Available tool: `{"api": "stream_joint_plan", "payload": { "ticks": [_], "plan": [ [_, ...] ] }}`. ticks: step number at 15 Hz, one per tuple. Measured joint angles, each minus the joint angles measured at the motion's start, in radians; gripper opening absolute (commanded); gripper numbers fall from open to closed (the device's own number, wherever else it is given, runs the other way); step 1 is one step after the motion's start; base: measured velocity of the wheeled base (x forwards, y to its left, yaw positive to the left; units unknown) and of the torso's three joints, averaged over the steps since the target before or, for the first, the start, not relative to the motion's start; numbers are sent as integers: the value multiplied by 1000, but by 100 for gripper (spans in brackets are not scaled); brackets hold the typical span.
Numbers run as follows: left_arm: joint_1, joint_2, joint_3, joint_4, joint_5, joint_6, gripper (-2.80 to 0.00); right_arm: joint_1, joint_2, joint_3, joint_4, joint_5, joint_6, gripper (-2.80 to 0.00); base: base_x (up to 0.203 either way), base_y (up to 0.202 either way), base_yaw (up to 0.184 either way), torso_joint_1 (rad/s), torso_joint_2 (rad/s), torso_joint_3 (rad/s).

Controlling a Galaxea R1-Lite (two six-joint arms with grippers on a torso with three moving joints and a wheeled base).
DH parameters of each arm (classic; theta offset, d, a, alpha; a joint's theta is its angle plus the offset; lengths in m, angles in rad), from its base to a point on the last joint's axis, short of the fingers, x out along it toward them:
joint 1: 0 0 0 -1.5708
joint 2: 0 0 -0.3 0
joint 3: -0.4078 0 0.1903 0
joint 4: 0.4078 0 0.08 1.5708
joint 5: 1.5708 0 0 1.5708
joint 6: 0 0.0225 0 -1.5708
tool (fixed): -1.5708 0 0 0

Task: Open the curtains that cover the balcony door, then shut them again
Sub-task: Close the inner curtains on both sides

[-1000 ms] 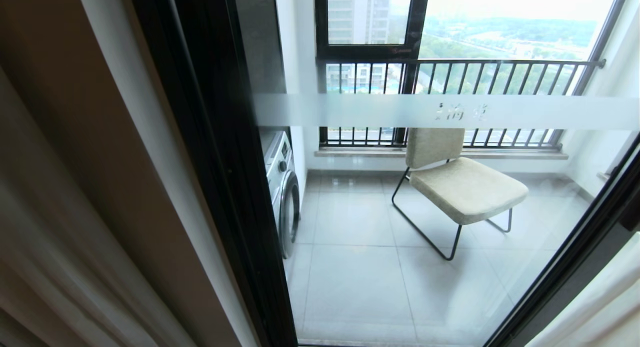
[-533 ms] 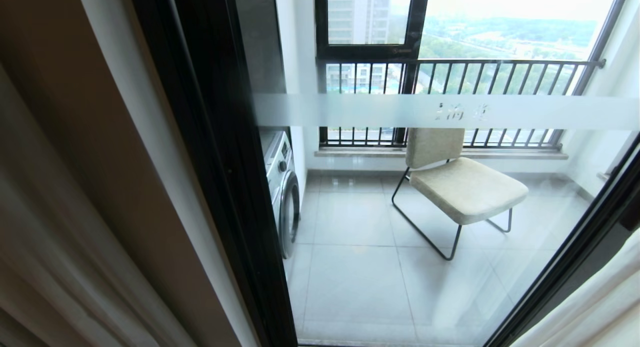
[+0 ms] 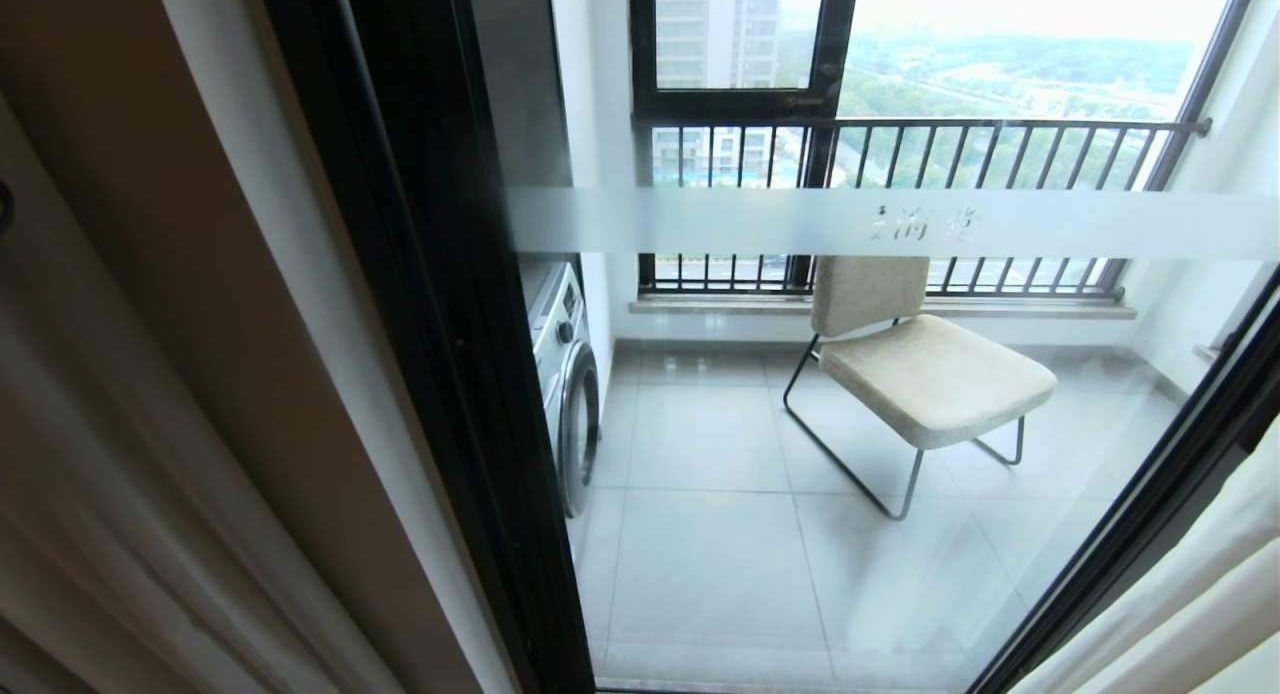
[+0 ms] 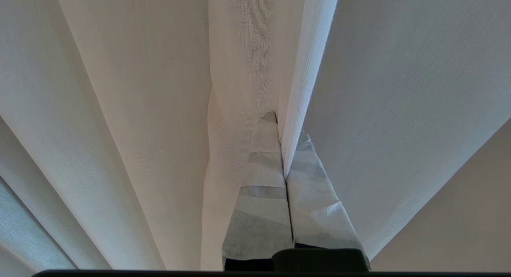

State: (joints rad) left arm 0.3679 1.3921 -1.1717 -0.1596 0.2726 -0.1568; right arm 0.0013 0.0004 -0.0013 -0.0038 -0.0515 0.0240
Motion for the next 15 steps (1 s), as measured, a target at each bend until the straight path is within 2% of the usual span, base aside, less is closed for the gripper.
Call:
{"api": "stream_joint_plan", "payload": {
  "ticks": [9, 15],
  "plan": [
    [-9, -8, -3, 1, -10, 0, -280, 0, 0, 0, 0, 0, 0, -280, 0, 0, 0, 0, 0, 0],
    [-124, -78, -2, 2, -95, 0, -280, 0, 0, 0, 0, -1, 0, -280, 0, 0, 0, 0, 0, 0]
  ]
}}
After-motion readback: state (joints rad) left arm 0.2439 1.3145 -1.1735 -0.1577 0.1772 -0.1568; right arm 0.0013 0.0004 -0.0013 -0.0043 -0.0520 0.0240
